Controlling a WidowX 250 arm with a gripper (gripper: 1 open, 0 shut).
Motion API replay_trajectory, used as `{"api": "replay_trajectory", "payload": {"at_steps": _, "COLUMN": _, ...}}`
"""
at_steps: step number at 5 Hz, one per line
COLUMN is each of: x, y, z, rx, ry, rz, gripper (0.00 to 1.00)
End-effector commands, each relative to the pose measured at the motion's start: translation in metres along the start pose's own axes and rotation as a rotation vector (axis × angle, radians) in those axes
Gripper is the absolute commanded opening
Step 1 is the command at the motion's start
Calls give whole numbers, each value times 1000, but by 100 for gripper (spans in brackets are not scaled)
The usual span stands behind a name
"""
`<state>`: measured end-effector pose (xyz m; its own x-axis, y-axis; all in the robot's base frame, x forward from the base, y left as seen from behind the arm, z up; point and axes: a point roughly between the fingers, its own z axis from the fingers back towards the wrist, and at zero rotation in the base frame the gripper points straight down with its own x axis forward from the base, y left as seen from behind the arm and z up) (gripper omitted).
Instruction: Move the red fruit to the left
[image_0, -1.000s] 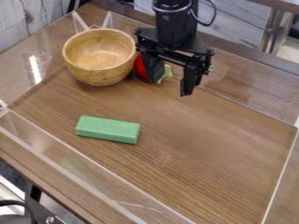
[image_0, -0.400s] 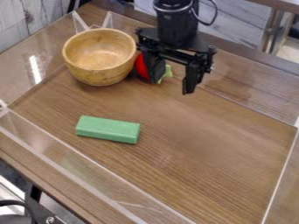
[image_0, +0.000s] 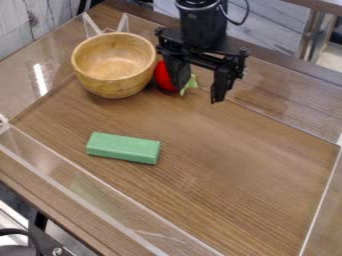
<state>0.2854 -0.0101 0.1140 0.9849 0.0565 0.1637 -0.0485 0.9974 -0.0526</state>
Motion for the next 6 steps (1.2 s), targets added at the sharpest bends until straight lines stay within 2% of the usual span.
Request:
{"api": "replay_trajectory", "payload": {"at_steps": 1, "x": 6, "y": -3, "z": 0, "rx": 5, "ry": -29, "rz": 4, "gripper": 100}}
{"api": "replay_trajectory", "payload": {"at_steps": 4, "x": 19, "y": 0, "z": -18, "rx": 12, "ry": -46, "rz": 58, "gripper": 100}}
{"api": "replay_trajectory", "payload": {"at_steps": 6, "x": 31, "y": 3, "z": -26, "rx": 3, "ry": -63, "rz": 97, "gripper": 100}}
